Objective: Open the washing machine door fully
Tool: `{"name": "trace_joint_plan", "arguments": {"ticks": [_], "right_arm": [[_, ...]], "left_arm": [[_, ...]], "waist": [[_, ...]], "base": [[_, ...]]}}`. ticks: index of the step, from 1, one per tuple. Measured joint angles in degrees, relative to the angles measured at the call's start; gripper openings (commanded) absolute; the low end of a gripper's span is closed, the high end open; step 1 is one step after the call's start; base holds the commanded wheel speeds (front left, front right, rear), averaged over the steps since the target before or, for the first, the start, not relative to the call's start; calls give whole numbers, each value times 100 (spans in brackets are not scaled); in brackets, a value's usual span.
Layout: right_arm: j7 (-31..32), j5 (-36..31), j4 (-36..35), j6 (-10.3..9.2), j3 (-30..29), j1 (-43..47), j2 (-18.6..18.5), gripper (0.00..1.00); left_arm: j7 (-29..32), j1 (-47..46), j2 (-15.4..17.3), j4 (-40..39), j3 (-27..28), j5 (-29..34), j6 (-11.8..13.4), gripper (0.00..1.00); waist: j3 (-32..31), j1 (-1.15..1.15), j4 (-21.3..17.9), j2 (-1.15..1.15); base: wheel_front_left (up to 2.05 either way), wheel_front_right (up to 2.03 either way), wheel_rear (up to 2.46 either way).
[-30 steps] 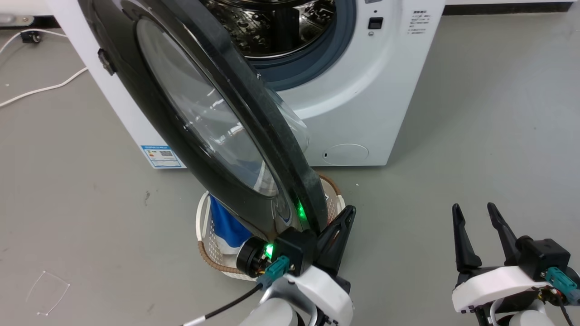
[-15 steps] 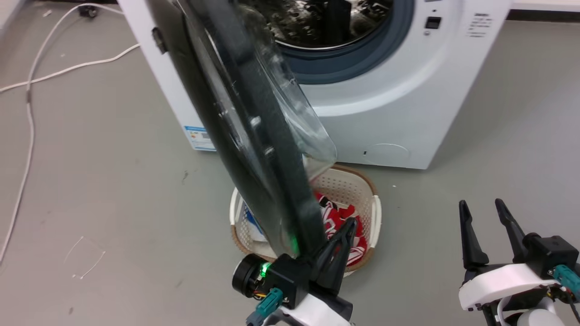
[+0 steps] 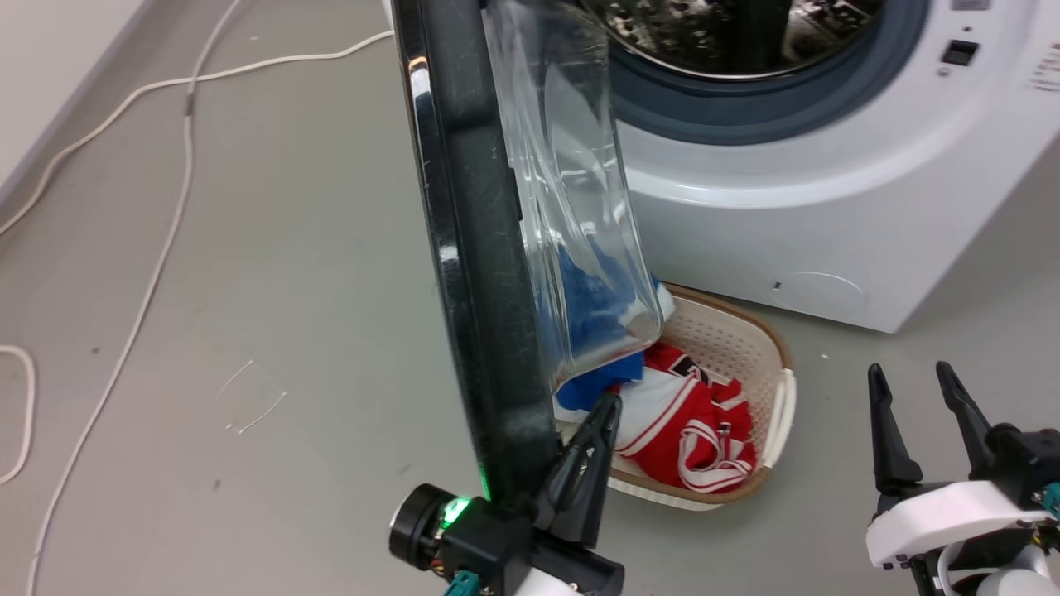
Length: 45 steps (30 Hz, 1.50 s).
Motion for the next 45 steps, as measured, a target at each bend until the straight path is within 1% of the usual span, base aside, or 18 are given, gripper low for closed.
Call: {"name": "trace_joint_plan", "arguments": {"ticks": [7,14,17,20,24,29,33,37,39,42,45], "right_arm": [[123,-12,-120,0,-147,88,-7,100],[203,-53,-279,0,-202,161,-7,100],[253,-57,-337,0,-207,164,-4,100],[291,-57,-385,0,-189,164,-5,100],[334,-56,-420,0,-162,154,-16,100],[344,-48,-434,0,-116,130,-16,100],[337,-40,-419,0,-114,62,-15,100],[294,-31,-381,0,-113,17,-12,100],[254,-13,-352,0,-109,-26,-9,100],[226,8,-289,0,-66,-79,1,100],[186,20,-229,0,-69,-90,12,100]], "left_arm": [[-26,274,-3,-393,410,143,204,0],[-24,444,-85,-494,1105,90,298,0],[-24,532,-67,-530,1461,25,257,0],[-24,538,-7,-510,1879,-113,99,0],[-24,439,-15,-320,2564,-372,-208,0],[-25,54,141,218,3351,-475,-549,0],[-29,-281,368,724,3852,-519,-800,0],[-30,-584,595,1255,4311,-567,-939,0],[-31,-715,660,1471,4575,-587,-947,0],[-30,-825,849,1809,4948,-617,-985,0],[-30,-885,920,1985,5207,-594,-1016,0]], "waist": [[39,0,518,0],[73,1,965,0],[86,0,1086,0],[102,1,1119,0],[137,1,1055,0],[182,1,812,0],[225,0,568,0],[272,0,318,0],[291,0,200,0],[309,0,28,0],[308,0,-112,0]], "base": [[0,0,0],[0,0,0],[0,0,0],[0,0,0],[0,0,0],[0,0,0],[0,0,0],[0,0,0],[0,0,0],[0,0,0],[0,0,0]]}}
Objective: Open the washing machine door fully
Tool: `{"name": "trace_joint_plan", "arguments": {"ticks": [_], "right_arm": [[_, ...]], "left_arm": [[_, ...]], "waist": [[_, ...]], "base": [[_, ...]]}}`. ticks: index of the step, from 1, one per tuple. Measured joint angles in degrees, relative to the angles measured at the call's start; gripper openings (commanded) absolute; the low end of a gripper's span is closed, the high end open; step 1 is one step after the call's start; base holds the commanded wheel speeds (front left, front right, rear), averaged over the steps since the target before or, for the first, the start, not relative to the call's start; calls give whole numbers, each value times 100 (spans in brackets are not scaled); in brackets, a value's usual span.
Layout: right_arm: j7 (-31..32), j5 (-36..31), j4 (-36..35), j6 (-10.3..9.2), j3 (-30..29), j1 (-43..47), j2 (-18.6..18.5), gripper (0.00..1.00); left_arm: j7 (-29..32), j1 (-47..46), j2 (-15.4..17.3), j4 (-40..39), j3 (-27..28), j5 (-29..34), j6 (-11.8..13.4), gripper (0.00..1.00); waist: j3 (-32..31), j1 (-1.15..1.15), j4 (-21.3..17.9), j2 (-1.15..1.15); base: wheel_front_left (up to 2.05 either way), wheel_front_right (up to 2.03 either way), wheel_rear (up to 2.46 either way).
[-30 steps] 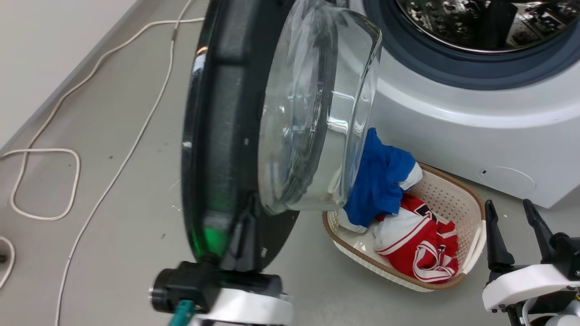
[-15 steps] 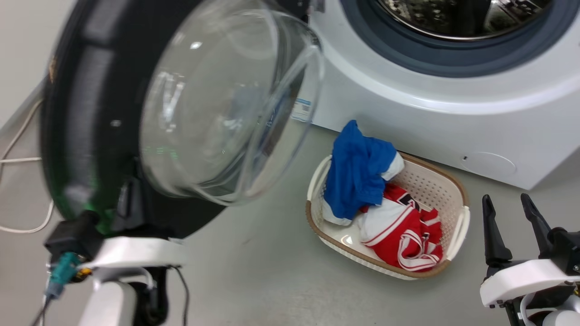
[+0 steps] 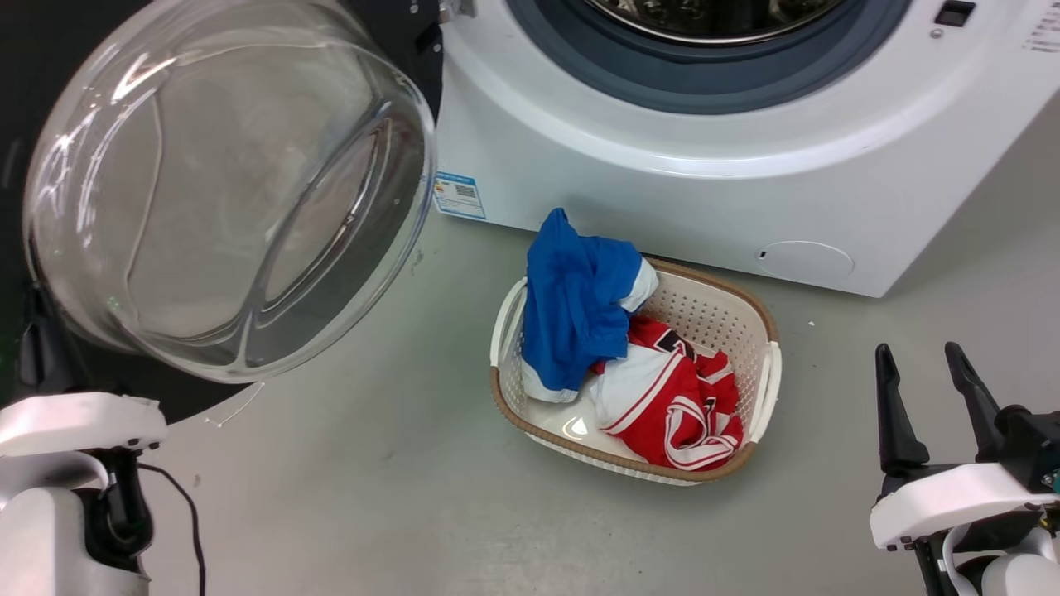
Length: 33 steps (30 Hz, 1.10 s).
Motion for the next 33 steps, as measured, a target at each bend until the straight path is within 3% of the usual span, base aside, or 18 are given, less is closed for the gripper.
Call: {"name": "trace_joint_plan", "arguments": {"ticks": [6,17,26,33], "right_arm": [[-69,-3,147,0,2,-4,31,100],[-149,-45,305,0,67,18,109,100],[-141,-45,347,0,127,101,133,100],[-134,-16,360,0,272,140,148,100]], "left_arm": [[4,-1,-57,103,371,138,-126,0],[4,1004,-734,-892,425,700,-171,0],[42,1684,-1069,-1666,-415,1159,-177,0],[135,1724,-1187,-1600,-1248,1306,-258,0]], "waist": [[-108,0,-115,0],[-495,0,-320,0],[-723,0,-623,0],[-800,0,-966,0]], "base": [[0,0,0],[0,0,0],[0,0,0],[0,0,0]]}}
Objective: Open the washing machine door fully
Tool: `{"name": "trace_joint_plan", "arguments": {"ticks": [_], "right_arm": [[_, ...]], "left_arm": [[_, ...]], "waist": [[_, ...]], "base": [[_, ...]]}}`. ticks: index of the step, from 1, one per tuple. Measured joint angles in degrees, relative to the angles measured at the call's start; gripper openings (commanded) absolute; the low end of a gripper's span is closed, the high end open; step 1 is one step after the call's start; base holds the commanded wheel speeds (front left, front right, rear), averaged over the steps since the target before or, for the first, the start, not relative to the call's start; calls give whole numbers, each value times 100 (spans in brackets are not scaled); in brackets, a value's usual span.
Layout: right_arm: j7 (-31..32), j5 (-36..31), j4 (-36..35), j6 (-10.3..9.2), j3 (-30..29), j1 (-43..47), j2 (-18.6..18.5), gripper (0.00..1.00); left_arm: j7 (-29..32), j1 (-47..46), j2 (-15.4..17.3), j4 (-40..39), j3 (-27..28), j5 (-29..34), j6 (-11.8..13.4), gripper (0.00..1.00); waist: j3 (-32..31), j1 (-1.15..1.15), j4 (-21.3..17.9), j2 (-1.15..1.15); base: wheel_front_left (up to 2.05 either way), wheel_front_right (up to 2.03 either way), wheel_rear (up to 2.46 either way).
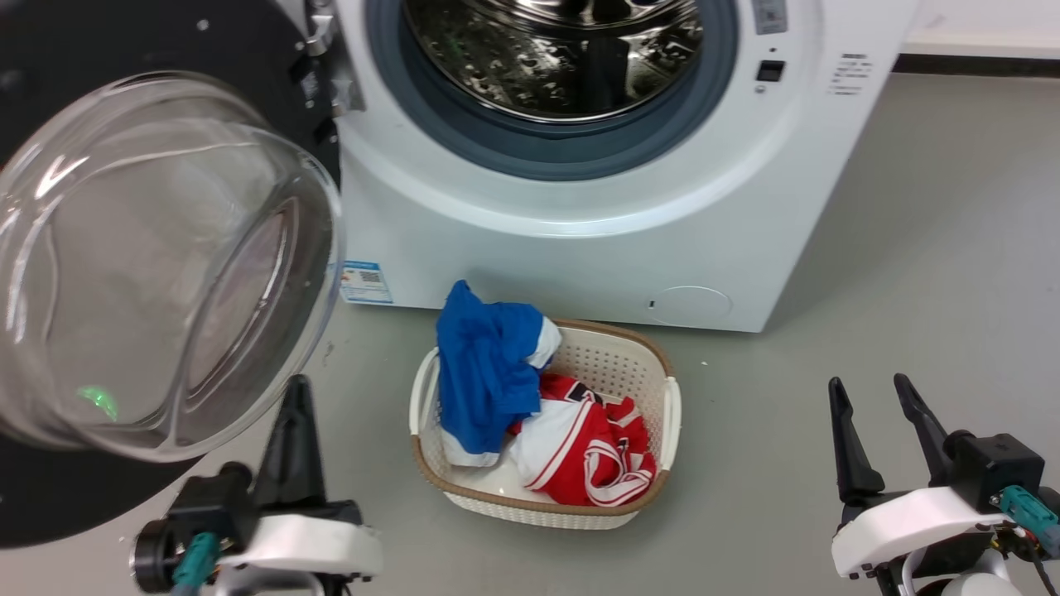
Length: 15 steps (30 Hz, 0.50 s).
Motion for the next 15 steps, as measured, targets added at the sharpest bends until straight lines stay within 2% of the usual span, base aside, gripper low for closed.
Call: {"name": "trace_joint_plan", "arguments": {"ticks": [4,9,10,12,13,14,15], "right_arm": [[-8,15,41,0,77,-8,3,100],[-59,45,96,0,171,-22,7,100],[-63,51,108,0,189,-25,8,100],[-71,83,138,0,212,-28,10,100],[-92,108,155,0,223,-28,10,100],[-112,119,166,0,230,-28,10,100],[-115,142,172,0,232,-28,10,100]], "left_arm": [[-11,-231,-4,367,-343,181,-119,0],[-65,-416,-13,857,-511,291,-156,0],[-88,-445,-14,934,-523,296,-155,6],[-102,-477,-18,1085,-546,298,-140,40],[-103,-482,-19,1137,-556,300,-130,61],[-105,-494,-20,1180,-571,318,-131,94],[-111,-510,-22,1223,-576,332,-133,100]], "waist": [[-9,0,-240,0],[-17,0,-526,0],[-14,0,-576,0],[-10,0,-654,0],[-12,0,-681,0],[-20,0,-698,0],[-29,0,-707,0]], "base": [[0,0,0],[0,0,0],[0,0,0],[0,0,0],[0,0,0],[0,0,0],[0,0,0]]}}
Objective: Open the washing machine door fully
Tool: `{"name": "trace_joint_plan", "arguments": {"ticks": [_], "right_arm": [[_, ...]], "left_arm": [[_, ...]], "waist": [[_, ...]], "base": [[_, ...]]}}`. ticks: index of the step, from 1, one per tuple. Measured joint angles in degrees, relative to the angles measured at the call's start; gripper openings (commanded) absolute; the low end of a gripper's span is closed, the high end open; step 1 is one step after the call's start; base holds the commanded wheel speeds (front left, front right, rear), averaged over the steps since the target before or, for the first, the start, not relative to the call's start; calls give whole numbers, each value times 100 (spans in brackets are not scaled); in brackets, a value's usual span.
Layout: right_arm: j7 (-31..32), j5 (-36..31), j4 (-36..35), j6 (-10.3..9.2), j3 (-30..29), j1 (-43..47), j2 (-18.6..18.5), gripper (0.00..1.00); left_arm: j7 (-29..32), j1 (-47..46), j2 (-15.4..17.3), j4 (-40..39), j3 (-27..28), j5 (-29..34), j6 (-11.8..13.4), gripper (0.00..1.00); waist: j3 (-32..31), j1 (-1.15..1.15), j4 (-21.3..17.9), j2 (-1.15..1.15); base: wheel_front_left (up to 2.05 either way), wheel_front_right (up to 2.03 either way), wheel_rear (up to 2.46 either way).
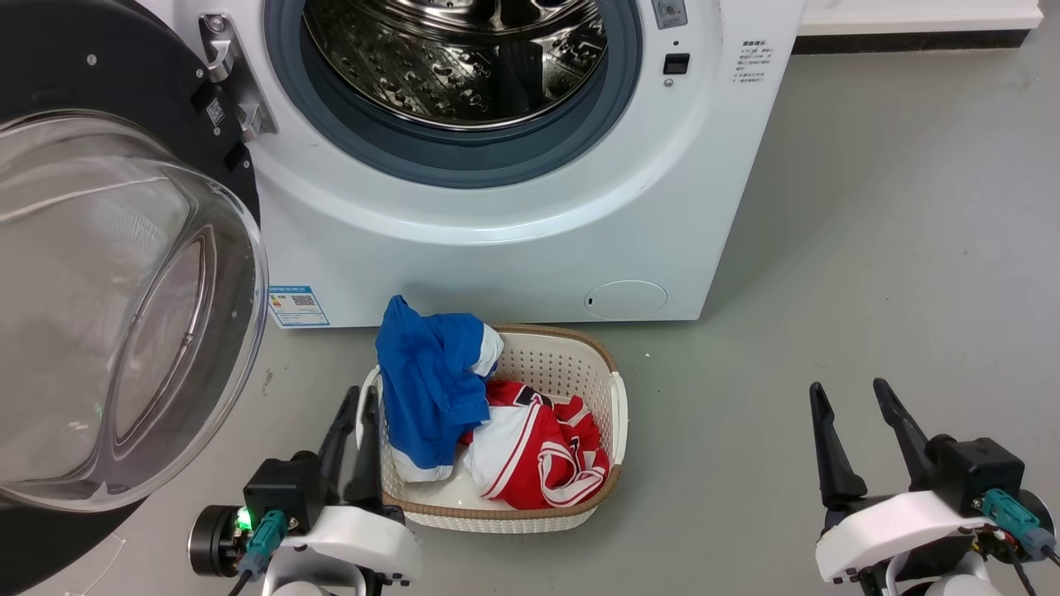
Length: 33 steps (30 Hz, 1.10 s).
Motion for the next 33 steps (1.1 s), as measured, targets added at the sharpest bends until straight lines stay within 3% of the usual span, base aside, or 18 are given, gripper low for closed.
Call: {"name": "trace_joint_plan", "arguments": {"ticks": [28,29,33], "right_arm": [[-62,-54,-23,0,12,-9,1,100],[-63,-54,-13,0,10,-7,2,0],[-48,-40,185,0,14,113,5,0]], "left_arm": [[-19,-131,-19,-11,78,47,-162,100],[-19,-130,-20,0,75,45,-177,0],[9,-2,-24,196,83,30,-180,0]], "waist": [[25,0,-32,0],[31,0,-32,0],[30,0,-32,0]], "base": [[0,0,0],[0,0,0],[0,0,0]]}}
